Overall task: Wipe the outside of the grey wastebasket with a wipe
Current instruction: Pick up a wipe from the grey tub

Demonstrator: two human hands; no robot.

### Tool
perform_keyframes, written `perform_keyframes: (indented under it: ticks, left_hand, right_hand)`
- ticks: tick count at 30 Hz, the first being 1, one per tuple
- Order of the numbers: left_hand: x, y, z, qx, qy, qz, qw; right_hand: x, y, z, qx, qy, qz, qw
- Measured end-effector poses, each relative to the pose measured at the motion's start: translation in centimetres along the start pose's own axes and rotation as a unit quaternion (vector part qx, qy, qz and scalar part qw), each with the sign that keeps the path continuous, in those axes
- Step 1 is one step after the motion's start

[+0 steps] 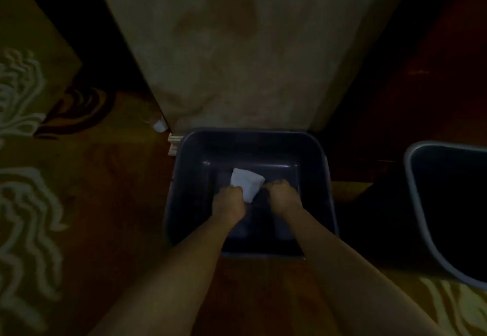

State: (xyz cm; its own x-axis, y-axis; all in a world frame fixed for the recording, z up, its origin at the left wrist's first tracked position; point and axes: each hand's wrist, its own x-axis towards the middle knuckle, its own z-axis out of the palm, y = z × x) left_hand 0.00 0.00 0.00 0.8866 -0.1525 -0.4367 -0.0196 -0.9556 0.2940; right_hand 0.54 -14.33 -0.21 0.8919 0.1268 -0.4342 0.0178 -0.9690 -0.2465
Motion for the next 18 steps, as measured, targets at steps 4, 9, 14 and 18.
perform_keyframes:
  ticks: [4, 9, 14, 18]
  left_hand:
    - [2.9, -0.2, 3.4, -0.015, 0.007, -0.030, 0.999]
    - [4.6, -1.1, 6.2, 0.020, 0.073, -0.011, 0.997]
    - [5.3, -1.7, 6.1, -0.008, 0.119, 0.009, 0.993]
    - [5.1, -2.2, 5.8, -0.063, 0.145, 0.029, 0.987]
  right_hand:
    - [2.9, 0.7, 2.4, -0.042, 0.047, -0.023, 0.998]
    - [5.2, 0.8, 4.7, -0.117, 0.105, -0.081, 0.984]
    - [6.1, 0.4, 5.7, -0.148, 0.142, -0.095, 0.974]
    - [5.7, 0.4, 5.8, -0.127, 0.162, -0.073, 0.976]
